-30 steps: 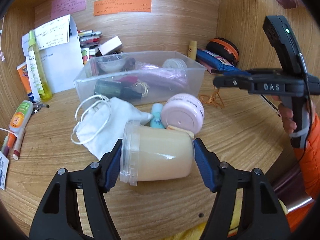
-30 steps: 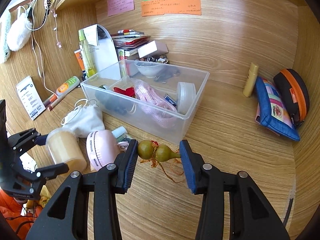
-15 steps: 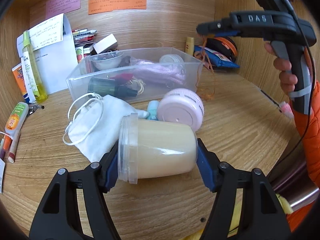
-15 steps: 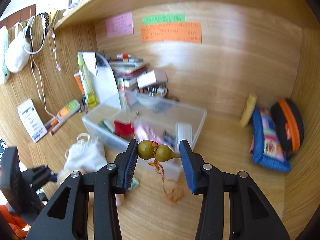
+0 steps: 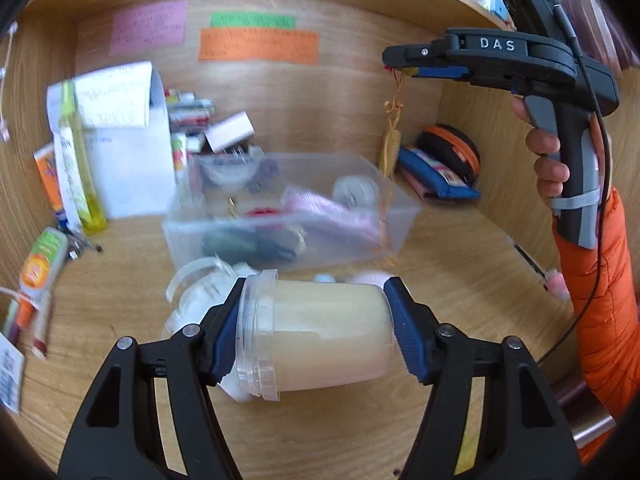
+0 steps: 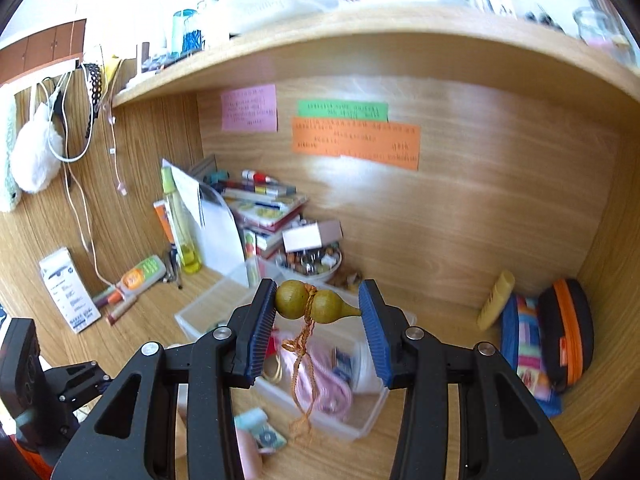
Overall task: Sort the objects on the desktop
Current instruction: 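Lift the cream jar and gourd charm and carry both over the clear box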
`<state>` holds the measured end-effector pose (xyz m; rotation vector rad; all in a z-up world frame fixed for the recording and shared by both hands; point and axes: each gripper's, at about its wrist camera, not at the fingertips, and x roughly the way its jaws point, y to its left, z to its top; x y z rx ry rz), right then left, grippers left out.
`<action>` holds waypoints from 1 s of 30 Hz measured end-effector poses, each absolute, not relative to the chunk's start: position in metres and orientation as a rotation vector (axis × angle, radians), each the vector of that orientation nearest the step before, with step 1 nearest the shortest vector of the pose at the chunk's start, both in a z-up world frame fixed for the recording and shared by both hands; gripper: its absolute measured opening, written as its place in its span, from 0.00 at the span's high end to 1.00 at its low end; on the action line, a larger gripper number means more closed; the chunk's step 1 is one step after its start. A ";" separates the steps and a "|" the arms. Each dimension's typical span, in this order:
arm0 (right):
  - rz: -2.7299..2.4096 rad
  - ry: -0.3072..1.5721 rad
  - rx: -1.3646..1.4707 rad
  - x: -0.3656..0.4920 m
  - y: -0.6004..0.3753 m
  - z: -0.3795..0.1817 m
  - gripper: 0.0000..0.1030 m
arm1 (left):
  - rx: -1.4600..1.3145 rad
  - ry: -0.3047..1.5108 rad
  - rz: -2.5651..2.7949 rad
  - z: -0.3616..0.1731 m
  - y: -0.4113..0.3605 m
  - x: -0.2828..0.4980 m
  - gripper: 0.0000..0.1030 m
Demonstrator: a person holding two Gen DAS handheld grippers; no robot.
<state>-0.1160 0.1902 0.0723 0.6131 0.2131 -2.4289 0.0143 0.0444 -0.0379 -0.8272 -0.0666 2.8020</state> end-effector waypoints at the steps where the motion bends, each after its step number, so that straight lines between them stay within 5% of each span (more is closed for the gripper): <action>1: -2.429 0.215 0.605 -0.118 0.187 0.076 0.62 | -0.814 -0.064 2.818 -0.034 0.043 0.013 0.36; 12: -2.487 0.240 0.494 -0.141 0.161 0.108 0.62 | -0.756 -0.103 2.926 0.016 0.006 -0.043 0.36; 30: -2.382 0.260 0.875 -0.182 0.161 -0.027 0.62 | -0.922 -0.182 2.936 -0.023 -0.004 -0.135 0.36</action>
